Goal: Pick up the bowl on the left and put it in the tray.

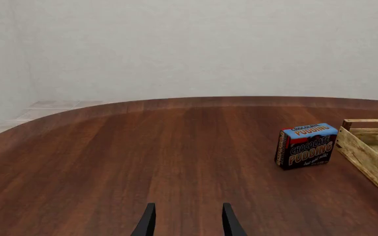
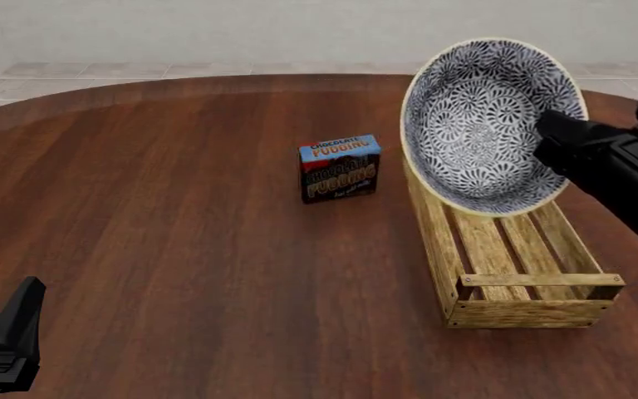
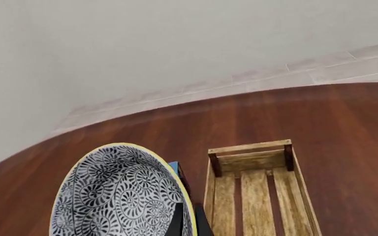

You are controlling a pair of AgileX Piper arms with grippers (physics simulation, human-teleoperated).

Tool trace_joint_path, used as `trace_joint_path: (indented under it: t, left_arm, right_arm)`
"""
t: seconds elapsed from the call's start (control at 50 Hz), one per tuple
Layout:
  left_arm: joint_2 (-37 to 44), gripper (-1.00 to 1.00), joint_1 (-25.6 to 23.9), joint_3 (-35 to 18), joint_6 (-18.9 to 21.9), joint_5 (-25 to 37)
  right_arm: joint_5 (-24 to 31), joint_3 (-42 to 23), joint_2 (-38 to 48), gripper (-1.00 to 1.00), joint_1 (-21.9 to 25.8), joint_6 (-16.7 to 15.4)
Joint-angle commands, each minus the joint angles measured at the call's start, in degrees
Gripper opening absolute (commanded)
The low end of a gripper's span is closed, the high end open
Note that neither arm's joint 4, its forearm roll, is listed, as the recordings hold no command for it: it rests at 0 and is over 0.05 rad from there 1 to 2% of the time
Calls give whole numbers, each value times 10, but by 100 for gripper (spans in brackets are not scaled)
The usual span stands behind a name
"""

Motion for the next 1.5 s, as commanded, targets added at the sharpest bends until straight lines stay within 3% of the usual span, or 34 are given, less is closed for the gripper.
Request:
trace_joint_path:
  t: [0.02, 0.46, 1.5]
  left_arm:
    - [0, 100, 0, 0, 0, 0]
    - [0, 100, 0, 0, 0, 0]
    - [0, 100, 0, 0, 0, 0]
  right_arm:
    - [-9, 7, 2, -100, -20, 26]
    - [-15, 18, -3, -100, -65, 40]
    - [-24, 41, 9, -100, -102, 70]
